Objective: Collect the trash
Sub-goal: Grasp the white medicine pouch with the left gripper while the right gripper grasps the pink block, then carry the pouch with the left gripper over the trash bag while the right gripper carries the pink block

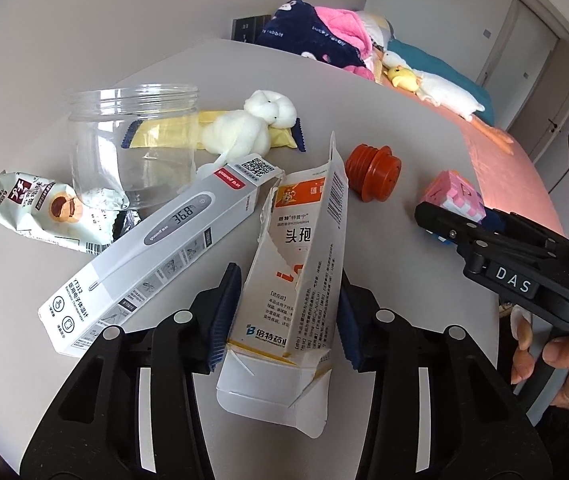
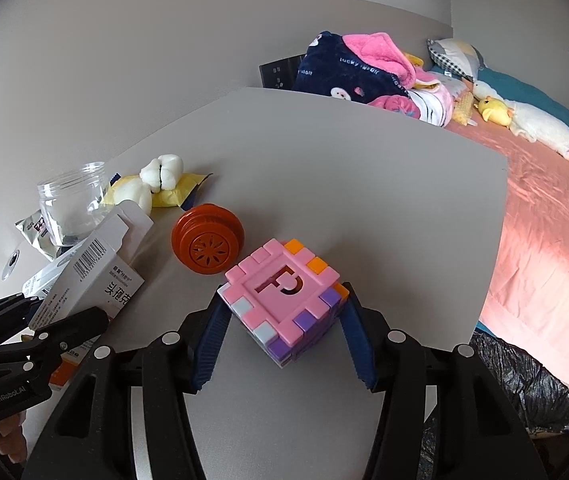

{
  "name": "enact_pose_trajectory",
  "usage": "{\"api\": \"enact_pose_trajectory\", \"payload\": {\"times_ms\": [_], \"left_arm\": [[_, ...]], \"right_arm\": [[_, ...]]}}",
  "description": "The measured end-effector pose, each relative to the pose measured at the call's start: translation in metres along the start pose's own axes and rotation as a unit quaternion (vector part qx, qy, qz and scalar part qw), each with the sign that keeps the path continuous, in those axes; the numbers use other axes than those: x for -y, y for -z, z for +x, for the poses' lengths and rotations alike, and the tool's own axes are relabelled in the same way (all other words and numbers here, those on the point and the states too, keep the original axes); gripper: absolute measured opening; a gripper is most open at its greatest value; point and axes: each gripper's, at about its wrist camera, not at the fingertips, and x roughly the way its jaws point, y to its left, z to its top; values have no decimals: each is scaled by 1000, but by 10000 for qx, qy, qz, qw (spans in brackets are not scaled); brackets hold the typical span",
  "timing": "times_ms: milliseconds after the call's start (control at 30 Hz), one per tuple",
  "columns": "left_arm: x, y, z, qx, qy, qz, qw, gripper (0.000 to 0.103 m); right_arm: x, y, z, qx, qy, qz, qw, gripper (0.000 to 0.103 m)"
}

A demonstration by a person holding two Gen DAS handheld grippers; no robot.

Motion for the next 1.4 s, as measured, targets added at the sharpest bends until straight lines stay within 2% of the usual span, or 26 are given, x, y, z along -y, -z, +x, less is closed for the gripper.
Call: {"api": "enact_pose_trajectory", "payload": {"times_ms": [733, 1400], "left_arm": [[31, 10, -20, 74, 200, 248, 9995, 44], [84, 30, -54, 255, 544, 599, 9964, 44]], "right_arm": [[1, 19, -56, 277, -84, 129, 9995, 56], [21, 52, -126, 637, 154, 370, 9972, 56]]}}
